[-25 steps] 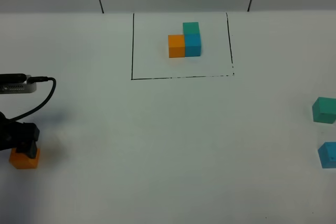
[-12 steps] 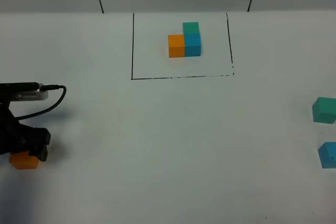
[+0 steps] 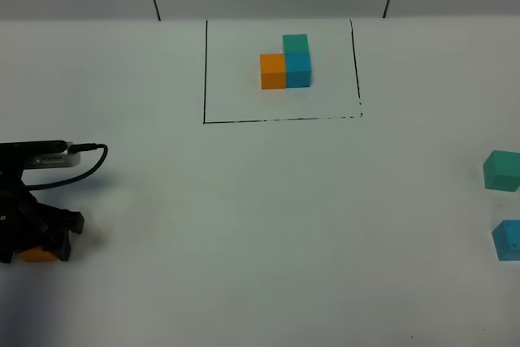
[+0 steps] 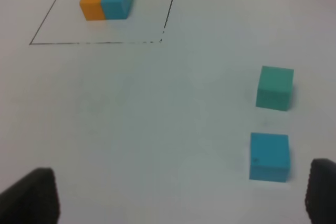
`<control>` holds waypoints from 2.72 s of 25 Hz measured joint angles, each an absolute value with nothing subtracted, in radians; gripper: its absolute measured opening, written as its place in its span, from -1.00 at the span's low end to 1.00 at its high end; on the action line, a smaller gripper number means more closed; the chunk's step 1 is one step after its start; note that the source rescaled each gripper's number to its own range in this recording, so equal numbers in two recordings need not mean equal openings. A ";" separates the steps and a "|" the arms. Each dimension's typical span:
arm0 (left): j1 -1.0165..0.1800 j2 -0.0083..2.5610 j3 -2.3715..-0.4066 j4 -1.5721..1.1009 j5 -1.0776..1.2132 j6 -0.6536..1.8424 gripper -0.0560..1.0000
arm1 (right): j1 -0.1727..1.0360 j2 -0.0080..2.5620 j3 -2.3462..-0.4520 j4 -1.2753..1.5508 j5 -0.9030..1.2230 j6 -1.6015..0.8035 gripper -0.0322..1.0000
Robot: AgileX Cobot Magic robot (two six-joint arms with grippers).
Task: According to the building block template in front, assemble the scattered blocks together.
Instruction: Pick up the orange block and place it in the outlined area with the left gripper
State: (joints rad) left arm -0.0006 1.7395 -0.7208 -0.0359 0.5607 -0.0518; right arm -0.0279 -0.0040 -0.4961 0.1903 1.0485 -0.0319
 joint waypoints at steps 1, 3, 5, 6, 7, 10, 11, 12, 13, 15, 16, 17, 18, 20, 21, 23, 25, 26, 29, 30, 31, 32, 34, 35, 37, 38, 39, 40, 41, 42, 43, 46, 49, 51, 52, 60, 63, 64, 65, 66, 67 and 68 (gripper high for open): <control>-0.001 1.739 -0.721 -0.036 0.561 -0.052 -0.10 | -0.028 -0.004 -0.496 0.190 1.048 -0.032 0.79; -0.001 1.739 -0.720 -0.036 0.561 -0.052 -0.26 | -0.028 -0.004 -0.496 0.190 1.048 -0.032 0.78; -0.001 1.739 -0.718 -0.036 0.562 -0.052 -0.44 | -0.028 -0.004 -0.496 0.190 1.048 -0.032 0.78; -0.001 1.739 -0.717 -0.036 0.563 -0.052 -0.56 | -0.028 -0.004 -0.496 0.190 1.048 -0.032 0.77; -0.001 1.739 -0.717 -0.036 0.568 -0.053 -0.72 | -0.028 -0.004 -0.496 0.190 1.048 -0.032 0.77; -0.001 1.739 -0.739 -0.036 0.617 -0.053 -0.89 | -0.028 -0.004 -0.496 0.190 1.048 -0.032 0.76; -0.002 1.739 -0.761 -0.035 0.643 -0.050 -0.89 | -0.028 -0.004 -0.496 0.190 1.048 -0.032 0.75; -0.009 1.739 -0.784 -0.034 0.677 -0.039 -0.89 | -0.028 -0.004 -0.496 0.190 1.048 -0.032 0.74; -0.022 1.739 -0.818 -0.033 0.715 -0.019 -0.89 | -0.028 -0.004 -0.496 0.190 1.048 -0.032 0.72; -0.060 1.740 -0.875 -0.031 0.765 0.044 -0.89 | -0.028 -0.004 -0.496 0.190 1.048 -0.032 0.71; -0.089 1.740 -0.904 -0.031 0.789 0.089 -0.89 | -0.028 -0.004 -0.496 0.190 1.048 -0.032 0.70; -0.118 1.740 -0.928 -0.030 0.803 0.134 -0.89 | -0.028 -0.004 -0.496 0.190 1.048 -0.032 0.70; -0.155 1.741 -0.955 -0.030 0.814 0.200 -0.89 | -0.028 -0.004 -0.496 0.190 1.048 -0.032 0.69; -0.238 1.747 -1.010 -0.029 0.834 0.338 -0.89 | -0.028 -0.004 -0.496 0.190 1.048 -0.032 0.68; -0.272 1.756 -1.043 -0.029 0.845 0.397 -0.89 | -0.028 -0.004 -0.496 0.190 1.048 -0.032 0.68; -0.340 1.794 -1.108 -0.029 0.878 0.507 -0.89 | -0.028 -0.004 -0.496 0.190 1.048 -0.032 0.68; -0.403 1.853 -1.200 -0.027 0.930 0.562 -0.89 | -0.028 -0.004 -0.496 0.190 1.048 -0.032 0.68; -0.431 1.888 -1.242 -0.022 0.954 0.573 -0.89 | -0.028 -0.004 -0.496 0.190 1.048 -0.032 0.68; -0.498 1.981 -1.389 0.017 1.027 0.587 -0.89 | -0.028 -0.004 -0.496 0.190 1.048 -0.030 0.68; -0.526 2.020 -1.434 0.041 1.053 0.589 -0.89 | -0.028 -0.004 -0.496 0.190 1.048 -0.028 0.68; -0.548 2.052 -1.471 0.056 1.070 0.591 -0.89 | -0.028 -0.004 -0.496 0.190 1.048 -0.028 0.68; -0.566 2.076 -1.520 0.074 1.090 0.597 -0.89 | -0.028 -0.004 -0.496 0.190 1.048 -0.028 0.68; -0.604 2.131 -1.592 0.092 1.132 0.630 -0.89 | -0.028 -0.004 -0.496 0.190 1.048 -0.026 0.68; -0.618 2.152 -1.628 0.096 1.150 0.648 -0.89 | -0.028 -0.004 -0.496 0.190 1.048 -0.026 0.68; -0.645 2.195 -1.687 0.096 1.186 0.689 -0.89 | -0.028 -0.004 -0.496 0.190 1.048 -0.026 0.68; -0.656 2.213 -1.713 0.097 1.193 0.703 -0.89 | -0.028 -0.004 -0.496 0.190 1.048 -0.026 0.68; -0.664 2.225 -1.733 0.097 1.195 0.712 -0.89 | -0.028 -0.004 -0.496 0.190 1.048 -0.025 0.68; -0.674 2.236 -1.752 0.097 1.195 0.717 -0.89 | -0.028 -0.004 -0.496 0.190 1.048 -0.025 0.68; -0.683 2.246 -1.768 0.097 1.195 0.719 -0.89 | -0.028 -0.004 -0.496 0.190 1.048 -0.025 0.68; -0.690 2.251 -1.777 0.097 1.194 0.721 -0.89 | -0.028 -0.004 -0.496 0.190 1.048 -0.025 0.68; -0.698 2.254 -1.784 0.097 1.190 0.723 -0.89 | -0.028 -0.004 -0.496 0.190 1.048 -0.025 0.68; -0.716 2.259 -1.790 0.093 1.149 0.724 -0.89 | -0.028 -0.004 -0.496 0.190 1.048 -0.025 0.67; -0.730 2.259 -1.790 0.074 1.108 0.724 -0.89 | -0.028 -0.004 -0.496 0.190 1.048 -0.025 0.65; -0.736 2.260 -1.790 0.063 1.089 0.724 -0.89 | -0.028 -0.004 -0.496 0.190 1.048 -0.025 0.62; -0.740 2.261 -1.790 0.060 1.083 0.724 -0.89 | -0.028 -0.004 -0.496 0.190 1.048 -0.025 0.62; -0.753 2.343 -1.792 0.052 1.110 0.692 -0.89 | -0.028 -0.004 -0.496 0.190 1.048 -0.024 0.56; -0.758 2.362 -1.797 0.055 1.116 0.662 -0.89 | -0.028 -0.004 -0.496 0.190 1.048 -0.024 0.53; -0.758 2.365 -1.801 0.055 1.120 0.649 -0.89 | -0.028 -0.004 -0.496 0.190 1.048 -0.024 0.53; -0.759 2.366 -1.801 0.056 1.120 0.638 -0.89 | -0.028 -0.004 -0.496 0.190 1.048 -0.024 0.53; -0.760 2.367 -1.801 0.057 1.121 0.632 -0.89 | -0.028 -0.004 -0.496 0.190 1.048 -0.024 0.53; -0.762 2.367 -1.801 0.059 1.122 0.627 -0.89 | -0.028 -0.004 -0.496 0.190 1.048 -0.024 0.53; -0.763 2.367 -1.801 0.061 1.122 0.625 -0.89 | -0.028 -0.004 -0.496 0.190 1.048 -0.024 0.52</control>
State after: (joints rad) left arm -0.7629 2.3668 -1.8006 0.0614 1.1222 0.6253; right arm -0.0279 -0.0040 -0.4961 0.1903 1.0485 -0.0238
